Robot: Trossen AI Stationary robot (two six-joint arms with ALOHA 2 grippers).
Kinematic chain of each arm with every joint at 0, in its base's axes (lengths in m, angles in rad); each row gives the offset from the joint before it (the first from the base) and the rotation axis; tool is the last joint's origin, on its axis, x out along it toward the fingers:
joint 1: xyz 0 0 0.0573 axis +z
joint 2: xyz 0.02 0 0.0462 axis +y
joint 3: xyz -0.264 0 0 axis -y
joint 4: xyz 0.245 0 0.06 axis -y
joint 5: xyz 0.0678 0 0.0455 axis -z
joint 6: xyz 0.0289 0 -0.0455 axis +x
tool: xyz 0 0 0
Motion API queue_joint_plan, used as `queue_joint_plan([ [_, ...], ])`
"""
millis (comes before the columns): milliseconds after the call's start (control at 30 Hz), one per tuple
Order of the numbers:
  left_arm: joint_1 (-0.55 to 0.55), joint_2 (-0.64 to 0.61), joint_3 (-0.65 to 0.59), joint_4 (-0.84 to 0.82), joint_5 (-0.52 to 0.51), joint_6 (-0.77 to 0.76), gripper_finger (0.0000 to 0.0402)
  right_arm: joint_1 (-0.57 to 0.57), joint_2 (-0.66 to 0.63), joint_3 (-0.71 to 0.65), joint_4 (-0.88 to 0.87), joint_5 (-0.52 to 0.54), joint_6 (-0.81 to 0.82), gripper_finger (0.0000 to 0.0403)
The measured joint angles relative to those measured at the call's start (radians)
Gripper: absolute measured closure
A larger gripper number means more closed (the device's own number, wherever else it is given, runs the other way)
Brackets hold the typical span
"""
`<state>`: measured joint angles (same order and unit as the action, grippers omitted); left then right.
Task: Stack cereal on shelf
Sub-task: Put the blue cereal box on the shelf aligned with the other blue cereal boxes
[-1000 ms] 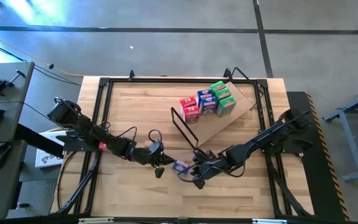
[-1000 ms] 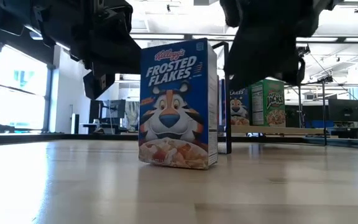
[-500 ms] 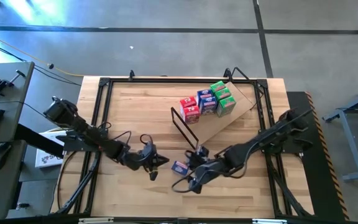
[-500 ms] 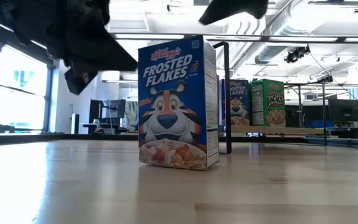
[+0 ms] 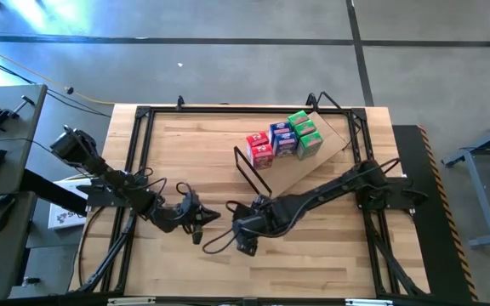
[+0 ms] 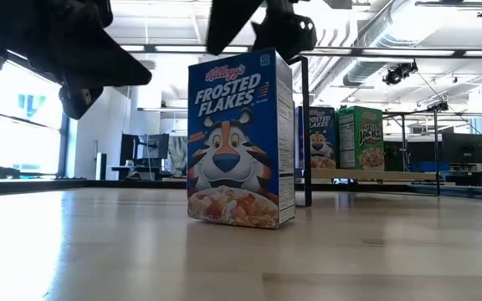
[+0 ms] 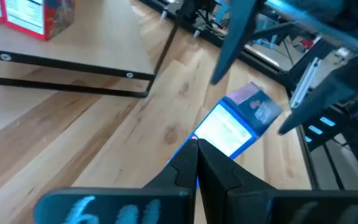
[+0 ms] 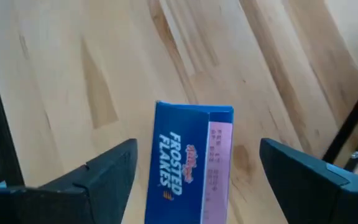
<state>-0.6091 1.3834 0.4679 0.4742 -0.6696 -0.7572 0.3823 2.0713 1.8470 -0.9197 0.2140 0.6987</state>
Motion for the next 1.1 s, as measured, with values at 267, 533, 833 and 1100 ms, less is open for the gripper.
queue_joint_plan([
  [267,-0.016,0.000,0.001,-0.007,-0.008,0.006,0.0401,-0.024,0.017,0.004,-0.024,-0.024,0.030,0.0087],
  [533,-0.016,0.000,0.001,-0.007,-0.009,0.009,0.0401,-0.025,0.025,0.001,-0.060,-0.047,0.034,0.0134],
  [833,-0.018,0.000,0.001,-0.007,-0.009,0.010,0.0401,-0.024,0.025,0.001,-0.066,-0.079,0.034,0.0184],
  [1100,-0.039,0.000,0.001,-0.007,-0.021,0.010,0.0401,-0.024,0.025,0.001,-0.066,-0.089,0.027,0.0204],
])
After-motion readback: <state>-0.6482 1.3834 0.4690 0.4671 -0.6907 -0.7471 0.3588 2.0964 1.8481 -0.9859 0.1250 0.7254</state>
